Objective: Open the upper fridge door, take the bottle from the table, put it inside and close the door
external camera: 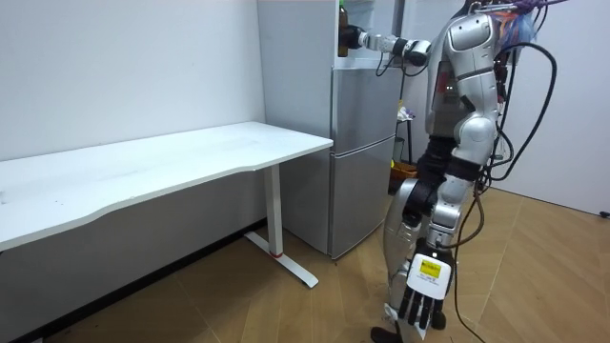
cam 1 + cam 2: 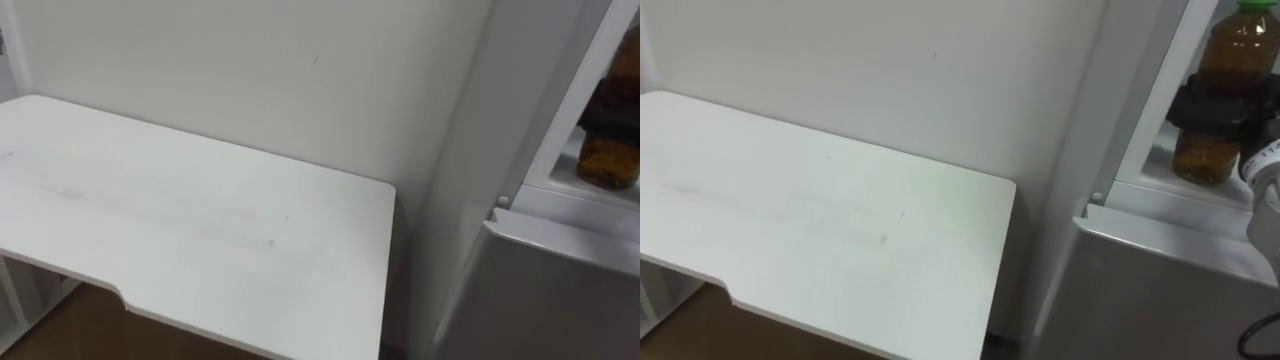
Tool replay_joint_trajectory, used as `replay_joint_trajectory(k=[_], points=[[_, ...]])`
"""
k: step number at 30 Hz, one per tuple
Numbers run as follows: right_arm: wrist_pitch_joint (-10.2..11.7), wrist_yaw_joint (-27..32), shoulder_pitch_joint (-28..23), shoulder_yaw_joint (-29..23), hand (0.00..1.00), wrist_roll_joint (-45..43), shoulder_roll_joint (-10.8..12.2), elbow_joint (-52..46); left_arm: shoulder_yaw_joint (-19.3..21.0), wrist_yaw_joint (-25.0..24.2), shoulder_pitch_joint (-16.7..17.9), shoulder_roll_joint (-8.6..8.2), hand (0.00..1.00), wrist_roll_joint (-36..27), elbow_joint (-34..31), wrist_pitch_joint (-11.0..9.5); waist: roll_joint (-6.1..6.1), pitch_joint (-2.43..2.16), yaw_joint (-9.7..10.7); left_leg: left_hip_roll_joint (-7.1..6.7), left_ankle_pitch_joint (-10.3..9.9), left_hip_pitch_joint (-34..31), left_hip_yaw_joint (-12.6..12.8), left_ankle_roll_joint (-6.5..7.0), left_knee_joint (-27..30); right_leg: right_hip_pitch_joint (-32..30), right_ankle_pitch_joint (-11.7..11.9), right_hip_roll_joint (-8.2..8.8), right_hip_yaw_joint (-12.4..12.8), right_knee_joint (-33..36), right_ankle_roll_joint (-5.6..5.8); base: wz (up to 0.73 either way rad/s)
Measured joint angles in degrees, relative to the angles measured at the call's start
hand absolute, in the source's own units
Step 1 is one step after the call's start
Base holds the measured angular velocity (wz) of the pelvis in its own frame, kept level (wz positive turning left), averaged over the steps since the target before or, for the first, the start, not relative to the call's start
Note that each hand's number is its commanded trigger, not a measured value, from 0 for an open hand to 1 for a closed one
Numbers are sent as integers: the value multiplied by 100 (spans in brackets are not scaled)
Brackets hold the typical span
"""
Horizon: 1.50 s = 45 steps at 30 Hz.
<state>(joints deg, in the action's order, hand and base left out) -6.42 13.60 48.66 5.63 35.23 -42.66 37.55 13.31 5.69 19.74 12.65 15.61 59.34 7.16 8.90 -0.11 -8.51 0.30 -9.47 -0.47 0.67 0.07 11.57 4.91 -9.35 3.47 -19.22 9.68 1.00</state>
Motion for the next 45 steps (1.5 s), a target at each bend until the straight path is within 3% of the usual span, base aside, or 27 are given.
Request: replay_joint_trajectory(k=[10,15,20,21,23,24,25,26,27,31,45], points=[[14,195,0,-1,100,-1,0,6,-4,10,73,-3,0,-11,-260,-1,-53,-10,-16,-12,1,-89,-92,-1,19,3,0,6,-146,-1,0,4],[264,277,18,-15,100,43,0,284,-5,36,89,-2,0,6,-416,-6,-121,9,-143,-15,2,-66,-97,-1,21,43,0,7,-146,-3,0,0],[333,300,87,-9,100,99,0,515,-9,44,116,4,0,-27,-415,1,-163,35,-196,-11,6,-27,-112,-7,20,86,0,8,-183,-4,0,1],[362,302,88,-9,100,101,0,571,-17,47,126,7,0,-29,-412,2,-203,60,-221,-10,7,-31,-122,-9,24,89,0,7,-196,-4,0,5],[411,315,126,-11,100,120,0,722,-28,47,135,8,0,-35,-411,4,-182,42,-242,-11,8,-54,-153,-10,42,88,0,8,-230,-2,0,8],[410,326,173,-11,89,120,0,831,-39,44,138,8,0,-36,-411,7,-190,41,-242,-14,6,-90,-184,-10,78,82,0,8,-247,-2,0,12],[421,348,223,-11,55,121,-1,925,-55,40,139,8,0,-36,-411,9,-194,42,-243,-20,6,-108,-229,-10,101,82,1,10,-286,-1,-1,13],[421,374,226,-11,34,121,-1,940,-55,37,140,8,0,-37,-411,13,-198,40,-246,-22,6,-116,-242,-10,110,83,1,11,-290,0,-1,9],[429,410,231,-11,0,122,-1,966,-56,36,146,8,0,-36,-411,23,-210,33,-268,-22,6,-121,-249,-10,117,84,1,10,-301,1,-1,4],[486,502,242,-12,0,161,0,1039,-61,30,213,8,0,-37,-411,35,-268,-1,-280,-27,13,-131,-259,-17,121,89,1,17,-379,3,-1,3],[575,539,257,211,0,51,-9,1417,-256,-135,207,8,0,-34,-409,42,-282,8,-225,-48,63,-234,-316,-26,120,4,2,28,-428,3,-3,2]])
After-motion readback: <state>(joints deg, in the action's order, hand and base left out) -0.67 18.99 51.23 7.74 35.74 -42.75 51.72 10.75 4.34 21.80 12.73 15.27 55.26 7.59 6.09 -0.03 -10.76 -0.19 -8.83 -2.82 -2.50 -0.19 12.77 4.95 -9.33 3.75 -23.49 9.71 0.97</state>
